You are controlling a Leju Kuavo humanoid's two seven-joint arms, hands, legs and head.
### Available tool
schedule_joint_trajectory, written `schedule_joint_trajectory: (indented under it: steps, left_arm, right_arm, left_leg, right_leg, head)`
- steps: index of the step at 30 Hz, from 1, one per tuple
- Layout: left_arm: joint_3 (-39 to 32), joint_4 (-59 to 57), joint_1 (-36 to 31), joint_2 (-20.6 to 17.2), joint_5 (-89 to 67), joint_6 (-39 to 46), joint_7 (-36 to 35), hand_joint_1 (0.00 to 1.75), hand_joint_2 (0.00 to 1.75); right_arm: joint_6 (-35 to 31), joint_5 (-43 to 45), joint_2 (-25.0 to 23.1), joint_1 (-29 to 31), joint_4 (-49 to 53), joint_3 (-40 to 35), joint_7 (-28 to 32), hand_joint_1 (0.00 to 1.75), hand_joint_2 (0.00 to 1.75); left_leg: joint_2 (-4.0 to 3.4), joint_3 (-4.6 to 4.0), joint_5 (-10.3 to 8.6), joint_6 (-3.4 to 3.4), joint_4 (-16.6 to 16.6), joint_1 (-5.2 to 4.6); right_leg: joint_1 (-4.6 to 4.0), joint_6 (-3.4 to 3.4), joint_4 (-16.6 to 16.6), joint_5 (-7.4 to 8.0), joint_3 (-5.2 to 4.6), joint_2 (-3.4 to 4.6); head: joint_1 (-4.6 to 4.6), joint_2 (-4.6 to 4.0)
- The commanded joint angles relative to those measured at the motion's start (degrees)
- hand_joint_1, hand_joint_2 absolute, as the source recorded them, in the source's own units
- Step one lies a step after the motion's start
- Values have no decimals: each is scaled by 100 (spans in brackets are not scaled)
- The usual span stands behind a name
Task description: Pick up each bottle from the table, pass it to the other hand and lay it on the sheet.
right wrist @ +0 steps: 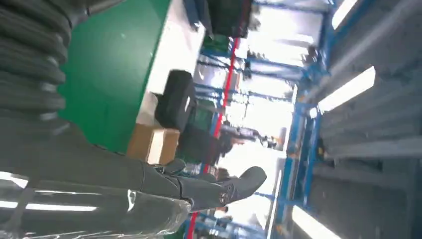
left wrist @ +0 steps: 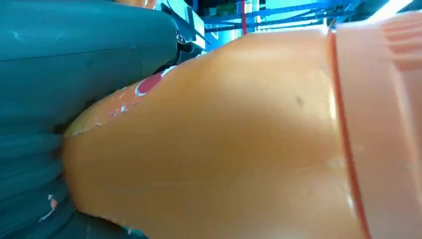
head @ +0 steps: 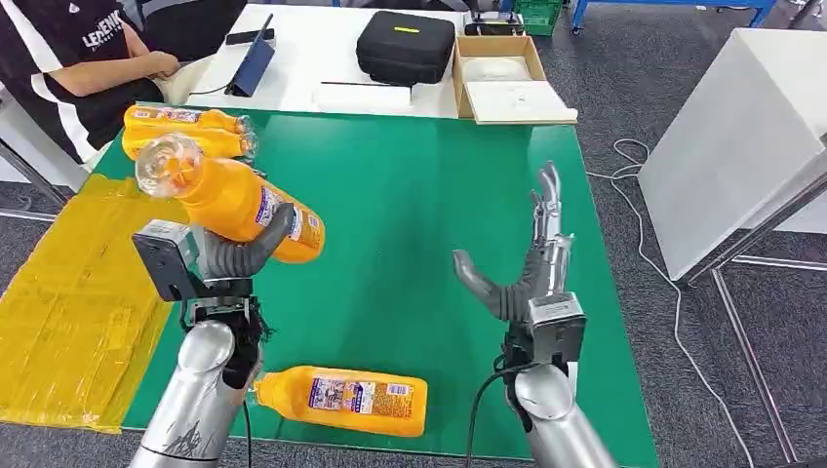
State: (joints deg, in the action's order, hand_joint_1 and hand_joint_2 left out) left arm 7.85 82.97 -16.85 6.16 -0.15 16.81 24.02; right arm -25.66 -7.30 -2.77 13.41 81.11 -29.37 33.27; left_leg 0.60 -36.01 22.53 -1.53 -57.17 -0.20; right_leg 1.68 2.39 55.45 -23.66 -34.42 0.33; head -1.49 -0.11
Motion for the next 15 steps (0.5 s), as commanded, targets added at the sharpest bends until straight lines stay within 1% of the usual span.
schedule_joint_trajectory:
  steps: [1,3,4,5,6,7,8,9,10,11,13,14,15]
  left_arm:
    - [-575,289,185,-389,131,-4,56,175,175]
    - [-661,257,189,-413,-204,265,158,175,175]
    - [-727,229,188,-454,-399,444,177,175,175]
    - [-764,-774,-21,-1286,-1895,1910,-1256,175,175]
    - [-1043,-1841,-336,-1715,-4055,2159,-971,175,175]
    - [-1439,-2834,-691,-1864,-4280,2319,-180,175,175]
    - [-1942,-3430,-938,-1828,-4595,2319,344,175,175]
    - [-2522,-3671,-1088,-1700,-5284,2319,640,175,175]
    - [-3015,-3761,-1179,-1560,-6149,2319,782,175,175]
    - [-3327,-3698,-1183,-1439,-6877,2319,890,175,175]
    - [-3424,-3603,-1084,-1363,-8031,2319,753,175,175]
    - [-3434,-3673,-1098,-1360,-8077,2319,758,175,175]
    - [-3434,-3673,-1098,-1360,-8077,2319,758,175,175]
  right_arm:
    - [-161,380,240,-504,614,486,351,0,175]
    - [-219,393,269,-540,692,519,391,0,175]
    - [-253,423,301,-566,737,534,415,0,175]
    - [-372,373,394,-822,972,590,525,0,175]
    - [-391,356,494,-1055,1198,614,550,0,175]
    - [-386,364,542,-1179,1306,621,570,0,175]
    - [-397,361,560,-1218,1326,614,578,0,175]
    - [-426,361,564,-1214,1299,593,580,0,175]
    - [-465,368,550,-1194,1239,572,586,0,175]
    - [-491,374,552,-1197,1194,553,599,0,175]
    - [-533,422,572,-1273,1125,545,673,0,175]
    - [-532,430,582,-1283,1127,540,673,0,175]
    - [-532,430,582,-1283,1127,540,673,0,175]
  left_leg:
    - [-6,24,13,11,-1,6]
    - [-3,8,5,8,1,2]
    - [-9,38,23,19,-8,9]
    - [-3,19,9,11,0,3]
    - [-4,24,11,13,-1,4]
    - [-7,27,4,12,12,1]
    - [-7,51,4,20,26,0]
    - [13,48,-2,18,29,-2]
    - [-7,42,2,15,20,0]
    - [-17,49,5,22,17,6]
    - [-25,21,4,15,4,16]
    - [-16,36,4,20,10,12]
    - [-19,37,1,22,12,15]
  right_leg:
    - [-8,-18,-4,-11,26,-1]
    - [-4,-10,-2,-4,8,-1]
    - [-12,-26,3,-20,39,-1]
    - [-5,-15,-2,-8,19,-3]
    - [-6,-18,-2,-10,25,-3]
    - [-2,-15,-7,-4,22,2]
    - [-2,-24,-13,-7,44,0]
    - [0,-21,-14,-8,46,-19]
    - [-1,-19,-7,-6,29,2]
    - [-8,-28,-6,-6,33,9]
    - [-11,-20,-3,-2,3,16]
    - [-8,-24,-4,-8,20,5]
    - [-10,-22,-5,-7,20,11]
  head:
    - [0,0]
    - [0,0]
    - [0,0]
    - [0,0]
    - [0,0]
    - [2,0]
    - [0,0]
    - [7,0]
    - [2,0]
    - [0,0]
    - [-2,0]
    - [-2,0]
    - [0,0]
